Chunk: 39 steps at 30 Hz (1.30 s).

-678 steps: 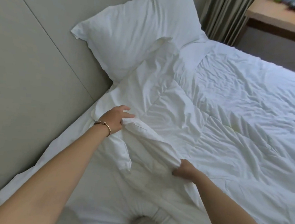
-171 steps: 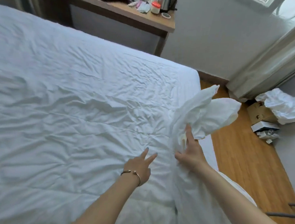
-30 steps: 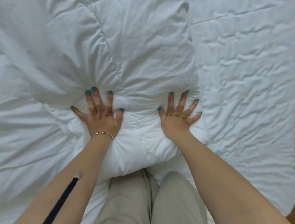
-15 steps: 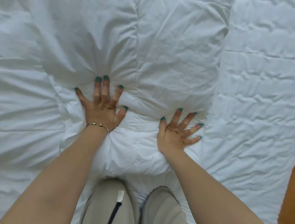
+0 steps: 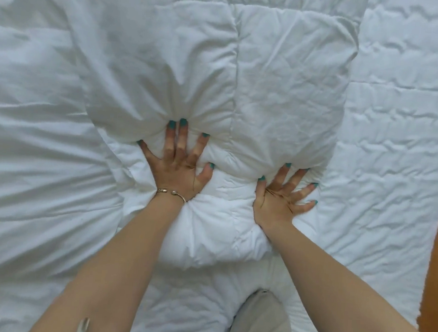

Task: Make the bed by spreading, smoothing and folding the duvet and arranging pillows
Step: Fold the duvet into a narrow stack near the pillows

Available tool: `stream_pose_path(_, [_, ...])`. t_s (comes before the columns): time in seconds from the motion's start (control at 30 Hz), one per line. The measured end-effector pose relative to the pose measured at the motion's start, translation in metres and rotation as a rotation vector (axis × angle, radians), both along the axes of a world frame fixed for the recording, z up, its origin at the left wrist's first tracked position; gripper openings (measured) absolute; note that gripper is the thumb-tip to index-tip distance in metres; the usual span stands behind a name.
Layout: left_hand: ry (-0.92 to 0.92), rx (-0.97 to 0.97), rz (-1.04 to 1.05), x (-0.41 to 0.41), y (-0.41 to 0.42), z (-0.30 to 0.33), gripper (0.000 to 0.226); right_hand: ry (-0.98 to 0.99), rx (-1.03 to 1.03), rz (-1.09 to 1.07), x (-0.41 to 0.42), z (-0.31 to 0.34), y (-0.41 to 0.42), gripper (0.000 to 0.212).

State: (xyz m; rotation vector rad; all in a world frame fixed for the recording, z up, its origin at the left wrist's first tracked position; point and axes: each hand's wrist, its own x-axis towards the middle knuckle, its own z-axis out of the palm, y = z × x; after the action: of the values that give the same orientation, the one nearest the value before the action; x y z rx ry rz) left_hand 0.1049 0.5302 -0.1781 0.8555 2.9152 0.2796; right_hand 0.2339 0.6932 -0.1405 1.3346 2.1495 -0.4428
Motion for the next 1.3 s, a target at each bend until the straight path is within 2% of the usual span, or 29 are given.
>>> stream_pose_path(0.23, [-0.137, 0.021, -0.057, -0.003, 0.002, 0.007, 0.068, -0.008, 0.276, 0.019, 0.003, -0.009, -0.007, 0.067])
stream_pose_path(0.37, [-0.139, 0.040, -0.075, -0.006, -0.001, 0.010, 0.069, -0.061, 0.408, 0.036, -0.001, -0.003, -0.015, 0.065])
stream_pose_path(0.5, [-0.101, 0.152, -0.090, -0.001, -0.006, 0.012, 0.069, -0.054, 0.521, 0.040, 0.011, 0.010, -0.033, 0.064])
stream_pose_path(0.73, [-0.187, 0.096, -0.123, -0.002, -0.023, 0.042, 0.067, -0.076, 0.470, -0.001, 0.009, 0.017, -0.035, 0.061])
stream_pose_path(0.83, [-0.194, 0.043, -0.175, -0.003, -0.050, 0.056, 0.063, -0.071, 0.367, -0.164, -0.001, 0.034, -0.052, 0.056])
stream_pose_path(0.93, [-0.207, 0.055, -0.156, 0.002, -0.103, 0.060, 0.060, 0.052, 0.285, -0.277, -0.022, 0.059, -0.108, 0.056])
stream_pose_path(1.0, [-0.257, -0.027, -0.099, 0.007, -0.146, 0.061, 0.060, 0.126, 0.240, -0.129, -0.034, 0.069, -0.160, 0.063])
stream_pose_path(1.1, [-0.278, -0.160, -0.019, 0.007, -0.211, 0.061, 0.059, 0.225, 0.097, 0.325, -0.057, 0.077, -0.232, 0.064])
stream_pose_path(1.17, [-0.262, -0.221, -0.040, 0.002, -0.256, 0.062, 0.058, 0.242, 0.032, 0.535, -0.080, 0.077, -0.266, 0.064])
stream_pose_path(1.23, [-0.217, -0.250, -0.018, -0.011, -0.292, 0.064, 0.059, 0.201, -0.007, 0.561, -0.112, 0.071, -0.286, 0.062])
stream_pose_path(1.3, [-0.194, -0.260, 0.122, -0.033, -0.319, 0.066, 0.060, 0.172, -0.032, 0.532, -0.148, 0.064, -0.303, 0.064])
